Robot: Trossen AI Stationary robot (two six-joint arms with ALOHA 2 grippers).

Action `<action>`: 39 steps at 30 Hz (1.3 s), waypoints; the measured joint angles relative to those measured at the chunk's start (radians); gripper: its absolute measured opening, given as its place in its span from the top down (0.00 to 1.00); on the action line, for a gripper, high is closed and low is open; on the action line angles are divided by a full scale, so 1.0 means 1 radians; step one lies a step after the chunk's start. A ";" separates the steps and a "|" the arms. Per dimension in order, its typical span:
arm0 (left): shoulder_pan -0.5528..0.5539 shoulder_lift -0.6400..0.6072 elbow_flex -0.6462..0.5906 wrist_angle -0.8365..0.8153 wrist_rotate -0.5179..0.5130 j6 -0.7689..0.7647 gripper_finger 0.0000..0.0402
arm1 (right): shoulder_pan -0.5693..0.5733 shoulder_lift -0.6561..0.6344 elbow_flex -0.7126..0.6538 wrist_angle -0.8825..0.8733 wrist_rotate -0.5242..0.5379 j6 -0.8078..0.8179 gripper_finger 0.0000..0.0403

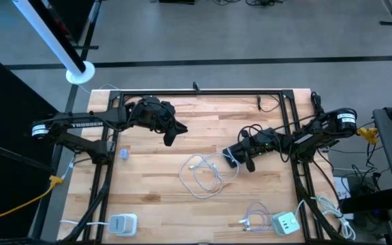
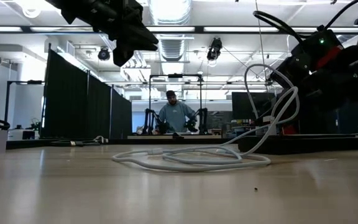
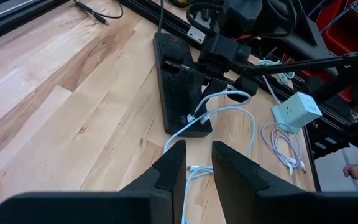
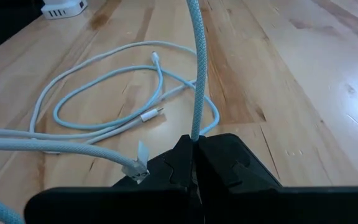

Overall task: Plug in charger cables
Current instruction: Insert the top right white charger cable into the black outlet extension, then insert the top right black charger cable into the right white outlet extension

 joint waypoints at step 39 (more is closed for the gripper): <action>0.073 -0.244 0.097 -0.166 -0.330 0.451 0.84 | 0.006 -0.389 0.708 -1.755 0.018 -0.009 0.42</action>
